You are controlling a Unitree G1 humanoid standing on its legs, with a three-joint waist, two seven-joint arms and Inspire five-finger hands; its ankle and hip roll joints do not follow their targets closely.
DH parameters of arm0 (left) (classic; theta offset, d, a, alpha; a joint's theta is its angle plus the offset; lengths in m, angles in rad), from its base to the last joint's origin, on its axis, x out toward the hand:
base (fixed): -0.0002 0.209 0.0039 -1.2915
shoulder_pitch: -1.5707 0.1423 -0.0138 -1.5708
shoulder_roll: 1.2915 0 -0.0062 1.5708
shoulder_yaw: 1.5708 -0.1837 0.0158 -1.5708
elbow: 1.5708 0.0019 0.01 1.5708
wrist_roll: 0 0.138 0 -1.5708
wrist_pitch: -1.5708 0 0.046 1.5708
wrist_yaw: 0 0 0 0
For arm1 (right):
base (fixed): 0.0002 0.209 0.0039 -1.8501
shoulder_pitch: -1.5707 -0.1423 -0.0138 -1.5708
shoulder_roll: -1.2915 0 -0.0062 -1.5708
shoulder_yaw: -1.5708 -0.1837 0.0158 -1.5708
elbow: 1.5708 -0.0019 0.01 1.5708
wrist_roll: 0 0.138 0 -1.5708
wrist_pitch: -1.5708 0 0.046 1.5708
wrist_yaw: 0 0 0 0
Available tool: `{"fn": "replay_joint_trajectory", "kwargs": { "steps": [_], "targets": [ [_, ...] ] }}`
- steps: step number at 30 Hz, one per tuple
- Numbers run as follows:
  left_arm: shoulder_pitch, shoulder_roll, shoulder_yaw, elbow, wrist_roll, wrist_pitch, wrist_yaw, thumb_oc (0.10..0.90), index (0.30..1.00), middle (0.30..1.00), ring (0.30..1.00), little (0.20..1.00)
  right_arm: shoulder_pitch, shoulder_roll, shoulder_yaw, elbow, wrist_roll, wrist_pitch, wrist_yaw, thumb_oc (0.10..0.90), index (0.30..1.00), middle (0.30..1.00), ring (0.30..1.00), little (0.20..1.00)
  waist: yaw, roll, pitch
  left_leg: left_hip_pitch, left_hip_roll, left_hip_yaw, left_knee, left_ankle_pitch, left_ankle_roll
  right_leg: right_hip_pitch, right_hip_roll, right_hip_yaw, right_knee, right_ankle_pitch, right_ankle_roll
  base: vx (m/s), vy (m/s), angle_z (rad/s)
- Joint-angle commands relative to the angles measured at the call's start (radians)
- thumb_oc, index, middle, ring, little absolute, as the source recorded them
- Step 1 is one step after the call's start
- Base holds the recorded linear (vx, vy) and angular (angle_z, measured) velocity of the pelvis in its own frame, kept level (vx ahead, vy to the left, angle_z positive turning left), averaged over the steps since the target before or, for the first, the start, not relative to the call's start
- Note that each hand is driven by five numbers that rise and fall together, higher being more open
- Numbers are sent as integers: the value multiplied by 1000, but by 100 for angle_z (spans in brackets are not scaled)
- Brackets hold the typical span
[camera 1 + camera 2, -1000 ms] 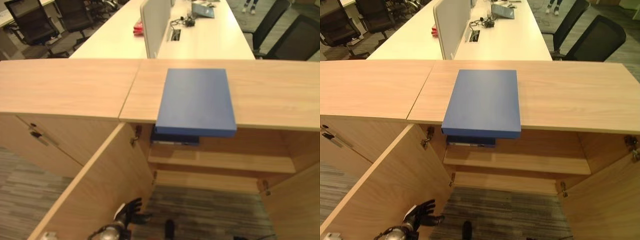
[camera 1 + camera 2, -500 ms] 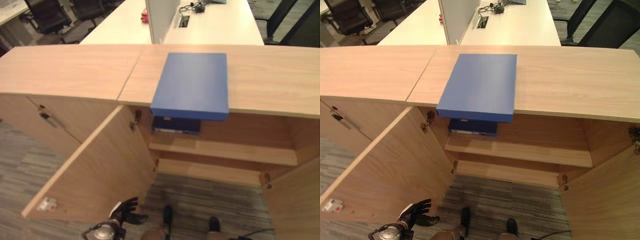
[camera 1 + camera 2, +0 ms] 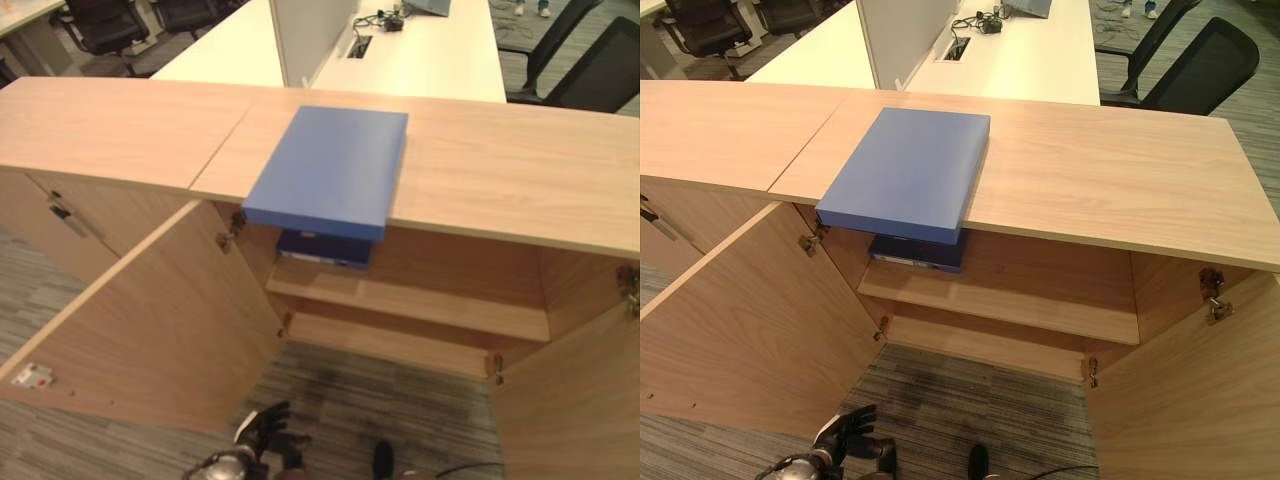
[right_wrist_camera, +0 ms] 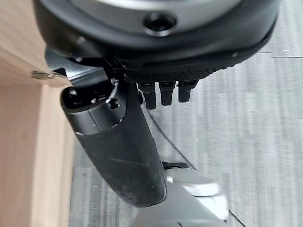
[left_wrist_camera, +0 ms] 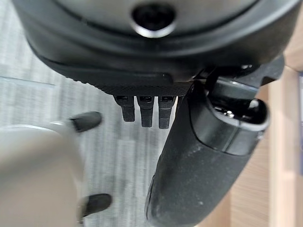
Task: Put the empty folder in the office cabinet
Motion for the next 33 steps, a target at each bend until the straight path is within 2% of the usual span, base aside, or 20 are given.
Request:
{"fn": "replay_joint_trajectory", "kwargs": {
  "steps": [1, 3, 4, 10, 12, 14, 16, 17, 19, 20, 21, 22, 27, 31, 32, 33],
  "targets": [
    [-28, 54, 45, -69, -38, -44, -3, 800, 900, 900, 900, 900, -26, -12, 3, 25, 22, -7, -8, 800, 900, 900, 900, 900, 18, -41, 38, 26, -41, -64, 36, -157, 15, 34, -79, 71, -5, -80, 112, 25, -14, 19],
    [-7, 55, 48, -79, -48, -45, -6, 800, 900, 900, 900, 900, -23, -17, 14, 20, 8, -7, -3, 800, 900, 900, 900, 900, 39, -40, 37, 16, -138, -235, 20, -191, 30, 30, -72, 82, -5, -68, 113, 42, -34, -36],
    [-2, 54, 47, -86, -55, -47, -4, 800, 900, 900, 900, 900, -23, -17, 18, 17, 5, -7, -5, 800, 900, 900, 900, 900, 45, -40, 38, 23, -158, -281, 16, -200, 31, 35, -68, 89, -5, -67, 112, 65, -39, -41],
    [26, 33, 98, -162, -214, -49, 16, 800, 900, 900, 900, 900, -13, 11, 23, -9, 26, -10, -5, 800, 900, 900, 900, 900, 43, -35, -7, 98, -150, -294, -73, -171, 34, 46, -55, 89, -5, -71, 108, 58, 29, -4],
    [53, 37, 150, -313, -271, -70, 51, 800, 900, 900, 900, 900, -4, 23, 18, -11, 22, -8, -8, 800, 900, 900, 900, 900, 46, -30, -20, 117, -156, -308, -87, -179, 35, 52, -53, 90, -5, -72, 108, 28, 92, 2],
    [64, 39, 167, -356, -279, -74, 60, 800, 900, 900, 900, 900, 1, 28, 17, -8, 17, -6, -8, 800, 900, 900, 900, 900, 47, -31, -24, 121, -157, -306, -87, -182, 34, 55, -54, 89, -5, -72, 109, 12, 56, -1],
    [103, 46, 243, -487, -277, -88, 100, 800, 900, 900, 900, 900, 19, 40, 13, -3, -1, 6, -2, 800, 900, 900, 900, 900, 57, -33, -31, 136, -161, -305, -87, -189, 36, 69, -59, 91, -5, -71, 112, 30, 70, -1],
    [105, 46, 244, -489, -277, -87, 100, 800, 900, 900, 900, 900, 19, 40, 14, -3, -1, 6, -2, 800, 900, 900, 900, 900, 57, -33, -31, 137, -161, -305, -87, -189, 36, 70, -59, 91, -5, -71, 112, 32, 52, -2],
    [115, 62, 306, -563, -150, -96, 168, 800, 900, 900, 900, 900, 32, 49, 12, -3, -6, 12, 0, 800, 900, 900, 900, 900, 65, -38, -35, 145, -167, -309, -87, -198, 39, 76, -62, 93, -5, -70, 113, 23, 33, -3],
    [117, 62, 307, -567, -148, -94, 168, 800, 900, 900, 900, 900, 33, 49, 12, -4, -6, 12, -1, 800, 900, 900, 900, 900, 65, -39, -35, 146, -167, -309, -87, -198, 39, 77, -63, 93, -5, -70, 113, 48, 31, -1],
    [136, 94, 414, -705, 74, -123, 269, 800, 900, 900, 900, 900, 44, 72, 18, -5, -20, 11, -15, 800, 900, 900, 900, 900, 79, -49, -43, 157, -171, -312, -87, -212, 39, 86, -68, 93, -5, -74, 117, 40, 15, -3],
    [139, 93, 416, -710, 76, -120, 269, 800, 900, 900, 900, 900, 44, 73, 19, -5, -20, 11, -16, 800, 900, 900, 900, 900, 79, -50, -43, 158, -171, -311, -87, -212, 40, 87, -68, 93, -5, -75, 118, 53, 22, -1],
    [63, 124, 570, -852, 320, -148, 543, 800, 900, 900, 900, 900, 59, 105, 62, 4, -18, -4, -39, 800, 900, 900, 900, 900, 88, -69, -59, 175, -174, -304, -87, -229, 36, 101, -77, 95, -5, -77, 125, 36, 13, 3],
    [-32, 174, 608, -963, 518, -144, 681, 800, 900, 900, 900, 900, 49, 124, 103, 18, -25, -23, -61, 800, 900, 900, 900, 900, 84, -79, -74, 191, -174, -294, -87, -243, 34, 111, -84, 101, -5, -80, 132, 9, 6, 0],
    [-34, 174, 607, -962, 521, -143, 682, 800, 900, 900, 900, 900, 48, 125, 102, 19, -25, -23, -61, 800, 900, 900, 900, 900, 85, -80, -73, 191, -174, -293, -87, -243, 34, 111, -84, 101, -5, -80, 132, 0, 0, 0],
    [-74, 218, 567, -974, 579, -142, 669, 800, 900, 900, 900, 900, 40, 126, 117, 27, -30, -28, -64, 800, 900, 900, 900, 900, 81, -78, -80, 196, -173, -291, -87, -246, 34, 114, -86, 103, -5, -79, 135, 12, 10, -5]
  ]
}}
